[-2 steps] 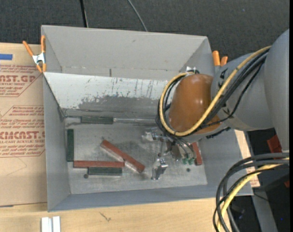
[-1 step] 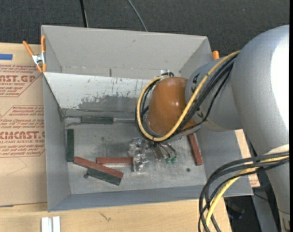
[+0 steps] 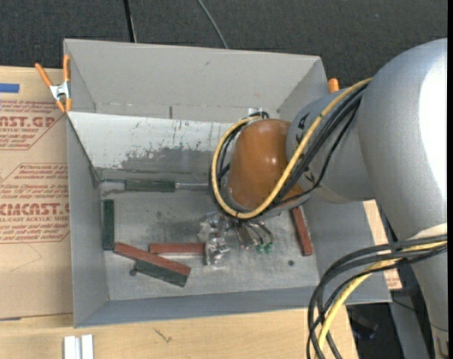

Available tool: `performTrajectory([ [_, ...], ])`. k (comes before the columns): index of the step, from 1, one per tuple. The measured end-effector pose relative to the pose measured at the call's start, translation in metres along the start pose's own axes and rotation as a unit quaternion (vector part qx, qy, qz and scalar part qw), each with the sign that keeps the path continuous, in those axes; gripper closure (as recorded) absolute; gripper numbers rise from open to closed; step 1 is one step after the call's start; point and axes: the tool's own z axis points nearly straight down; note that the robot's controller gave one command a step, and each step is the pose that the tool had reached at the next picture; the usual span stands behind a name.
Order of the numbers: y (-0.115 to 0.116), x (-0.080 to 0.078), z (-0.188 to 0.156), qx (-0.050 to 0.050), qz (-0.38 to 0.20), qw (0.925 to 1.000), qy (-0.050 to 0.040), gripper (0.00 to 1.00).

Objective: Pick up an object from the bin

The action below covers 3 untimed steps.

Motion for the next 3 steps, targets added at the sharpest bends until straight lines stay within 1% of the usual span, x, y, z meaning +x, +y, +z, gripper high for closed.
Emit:
performTrajectory([
  [1, 0.000, 0.001, -0.010, 0.000, 0.001, 1.0000, 0.0001, 1.00],
  [2, 0.000, 0.000, -0.060, 0.001, -0.029, 0.9996, -0.0072, 1.00],
  [3, 0.007, 0.000, -0.219, 0.001, -0.119, 0.9928, -0.0067, 1.00],
])
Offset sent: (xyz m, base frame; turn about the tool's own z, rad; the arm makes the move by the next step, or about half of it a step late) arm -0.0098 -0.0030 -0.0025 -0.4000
